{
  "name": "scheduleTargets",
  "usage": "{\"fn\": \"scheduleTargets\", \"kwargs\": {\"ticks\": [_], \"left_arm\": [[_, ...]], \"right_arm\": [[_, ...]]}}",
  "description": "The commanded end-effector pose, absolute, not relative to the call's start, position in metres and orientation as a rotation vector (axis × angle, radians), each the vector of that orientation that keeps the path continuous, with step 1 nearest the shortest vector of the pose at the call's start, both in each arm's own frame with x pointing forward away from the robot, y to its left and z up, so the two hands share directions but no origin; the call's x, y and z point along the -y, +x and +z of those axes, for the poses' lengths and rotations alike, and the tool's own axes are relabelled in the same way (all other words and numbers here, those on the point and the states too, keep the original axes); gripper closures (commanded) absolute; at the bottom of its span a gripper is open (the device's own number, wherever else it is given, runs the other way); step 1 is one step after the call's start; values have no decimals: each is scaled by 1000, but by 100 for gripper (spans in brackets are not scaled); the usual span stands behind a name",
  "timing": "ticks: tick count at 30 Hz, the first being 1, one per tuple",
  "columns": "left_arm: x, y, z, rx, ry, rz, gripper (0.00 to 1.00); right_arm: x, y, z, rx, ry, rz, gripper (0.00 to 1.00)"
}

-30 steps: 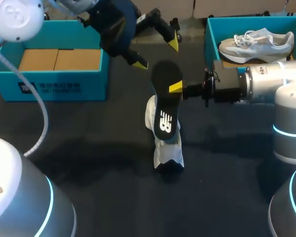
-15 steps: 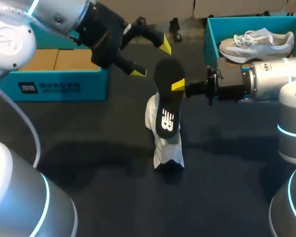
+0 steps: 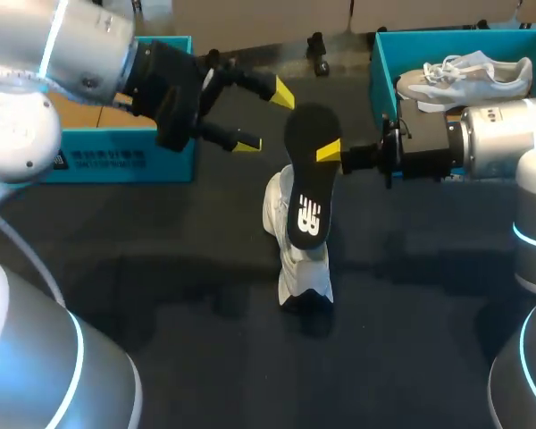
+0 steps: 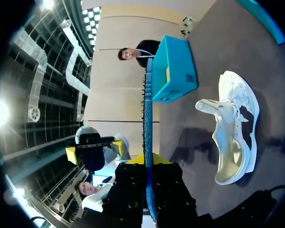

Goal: Take the shoe out of the shoebox, open the shoe tongue, remove and reinsert the insole, then place the shoe into the shoebox

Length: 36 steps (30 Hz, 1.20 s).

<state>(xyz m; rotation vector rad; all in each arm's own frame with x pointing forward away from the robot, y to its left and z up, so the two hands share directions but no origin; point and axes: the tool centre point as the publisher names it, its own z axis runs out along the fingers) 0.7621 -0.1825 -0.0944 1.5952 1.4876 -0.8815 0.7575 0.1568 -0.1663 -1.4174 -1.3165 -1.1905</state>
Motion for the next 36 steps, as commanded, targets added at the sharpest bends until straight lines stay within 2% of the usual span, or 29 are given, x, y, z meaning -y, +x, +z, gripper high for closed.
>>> {"fn": "scheduleTargets", "kwargs": {"ticks": [1, 20, 36], "left_arm": [[175, 756, -105, -1359, 1454, -982, 0], [176, 760, -129, -1190, 1220, -1087, 0], [191, 771, -132, -1151, 1146, -1092, 0]], "right_arm": [[-152, 752, -162, 1318, -1437, -1182, 100], [-156, 751, -148, 1305, -1434, -1159, 100], [-182, 746, -140, 1289, -1394, -1143, 100]]}}
